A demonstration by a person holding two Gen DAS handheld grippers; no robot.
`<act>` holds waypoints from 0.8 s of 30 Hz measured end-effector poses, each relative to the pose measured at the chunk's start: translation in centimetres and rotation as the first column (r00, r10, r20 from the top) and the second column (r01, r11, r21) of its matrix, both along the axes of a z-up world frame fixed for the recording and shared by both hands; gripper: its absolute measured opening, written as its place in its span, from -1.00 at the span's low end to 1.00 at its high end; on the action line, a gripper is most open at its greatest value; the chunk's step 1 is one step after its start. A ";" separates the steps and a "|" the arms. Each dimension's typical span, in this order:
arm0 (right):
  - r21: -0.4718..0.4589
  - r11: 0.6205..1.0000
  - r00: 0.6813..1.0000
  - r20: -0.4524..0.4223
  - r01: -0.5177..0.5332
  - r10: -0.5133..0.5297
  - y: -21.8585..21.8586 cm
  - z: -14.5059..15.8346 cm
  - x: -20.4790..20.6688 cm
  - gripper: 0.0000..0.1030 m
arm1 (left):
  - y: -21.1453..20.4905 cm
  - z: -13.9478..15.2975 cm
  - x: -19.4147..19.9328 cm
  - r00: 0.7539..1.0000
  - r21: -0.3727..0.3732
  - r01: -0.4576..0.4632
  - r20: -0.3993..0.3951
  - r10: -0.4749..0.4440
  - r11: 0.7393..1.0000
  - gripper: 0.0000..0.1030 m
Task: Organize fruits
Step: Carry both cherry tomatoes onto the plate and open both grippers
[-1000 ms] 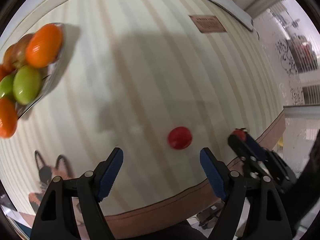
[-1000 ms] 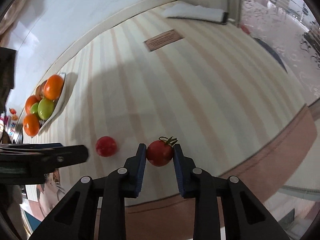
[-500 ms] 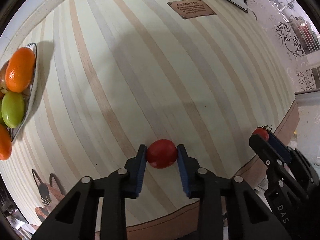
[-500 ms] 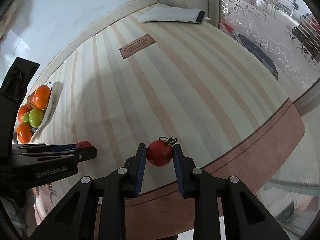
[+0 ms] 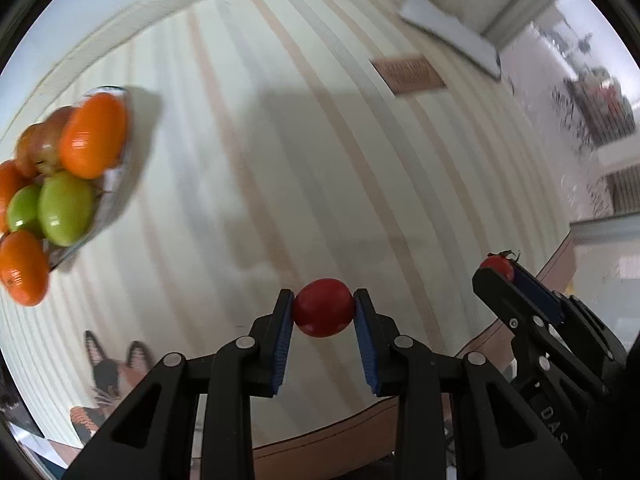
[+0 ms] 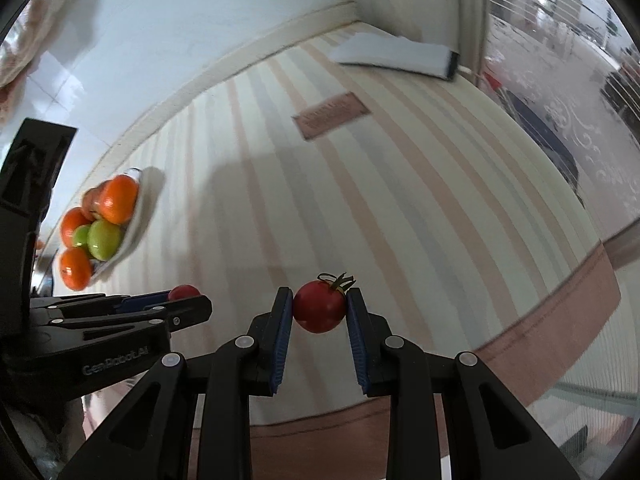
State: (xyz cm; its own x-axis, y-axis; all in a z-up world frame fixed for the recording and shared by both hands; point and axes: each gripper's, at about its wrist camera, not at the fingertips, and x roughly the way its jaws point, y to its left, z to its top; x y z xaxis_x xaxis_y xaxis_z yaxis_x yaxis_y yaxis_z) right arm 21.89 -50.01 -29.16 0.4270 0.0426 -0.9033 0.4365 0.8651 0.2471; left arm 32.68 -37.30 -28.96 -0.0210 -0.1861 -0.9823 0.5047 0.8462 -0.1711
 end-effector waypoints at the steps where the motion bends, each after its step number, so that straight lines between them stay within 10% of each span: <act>1: 0.004 1.000 1.000 0.007 -0.013 0.013 0.4 0.4 0.5 -0.43 | 1.0 0.7 0.4 1.000 -0.013 -0.021 0.006 0.021 1.000 -0.47; 13: 0.143 0.955 0.965 0.090 -0.259 0.248 10.1 3.2 10.5 -0.43 | 17.2 8.3 7.4 0.931 -0.109 -0.347 0.080 0.356 0.932 -0.47; 24: 0.192 0.923 0.942 0.052 -0.334 0.330 17.8 -0.2 17.7 -0.43 | 29.1 6.5 13.0 0.841 -0.070 -0.532 0.073 0.536 0.844 -0.47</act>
State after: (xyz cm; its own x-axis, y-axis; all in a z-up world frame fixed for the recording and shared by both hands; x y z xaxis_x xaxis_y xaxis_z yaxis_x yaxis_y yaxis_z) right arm 39.61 -32.16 -29.33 0.3746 0.3595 -0.8547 0.1261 0.8935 0.4311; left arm 45.64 -8.18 -22.46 0.1788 -0.1874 -0.9659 -0.0090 0.9813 -0.1920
